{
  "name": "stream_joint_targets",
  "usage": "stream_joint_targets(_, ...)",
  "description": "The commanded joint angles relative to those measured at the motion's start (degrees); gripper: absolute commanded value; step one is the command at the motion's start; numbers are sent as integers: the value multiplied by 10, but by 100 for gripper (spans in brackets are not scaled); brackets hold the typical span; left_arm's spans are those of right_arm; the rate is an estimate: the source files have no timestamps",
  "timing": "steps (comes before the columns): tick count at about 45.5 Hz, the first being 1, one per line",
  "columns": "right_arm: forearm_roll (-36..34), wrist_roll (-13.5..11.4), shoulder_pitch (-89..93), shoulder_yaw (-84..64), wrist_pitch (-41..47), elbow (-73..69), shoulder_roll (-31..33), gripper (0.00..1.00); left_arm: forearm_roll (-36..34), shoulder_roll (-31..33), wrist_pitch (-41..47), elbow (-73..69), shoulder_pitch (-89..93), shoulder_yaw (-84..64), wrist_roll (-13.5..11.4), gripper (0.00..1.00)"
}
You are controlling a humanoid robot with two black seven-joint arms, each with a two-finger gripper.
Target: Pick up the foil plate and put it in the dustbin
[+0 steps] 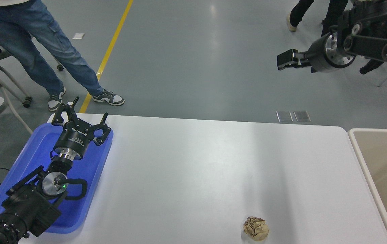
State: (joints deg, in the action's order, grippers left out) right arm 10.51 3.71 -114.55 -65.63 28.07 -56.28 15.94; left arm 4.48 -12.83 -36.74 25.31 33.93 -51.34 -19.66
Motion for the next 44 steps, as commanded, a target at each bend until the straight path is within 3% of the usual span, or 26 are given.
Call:
stream_joint_targets(1,2,-1,-49,-8,112,-60,-6,100,0,0,0,0,0,0,1,100)
stream_joint_targets(8,3,-16,-73,-15,169,-94,-5,100,0,0,0,0,0,0,0,100)
stream_joint_targets(44,5,-19,-85,-35,169,-154,-2,100,0,0,0,0,-1,0,1,100)
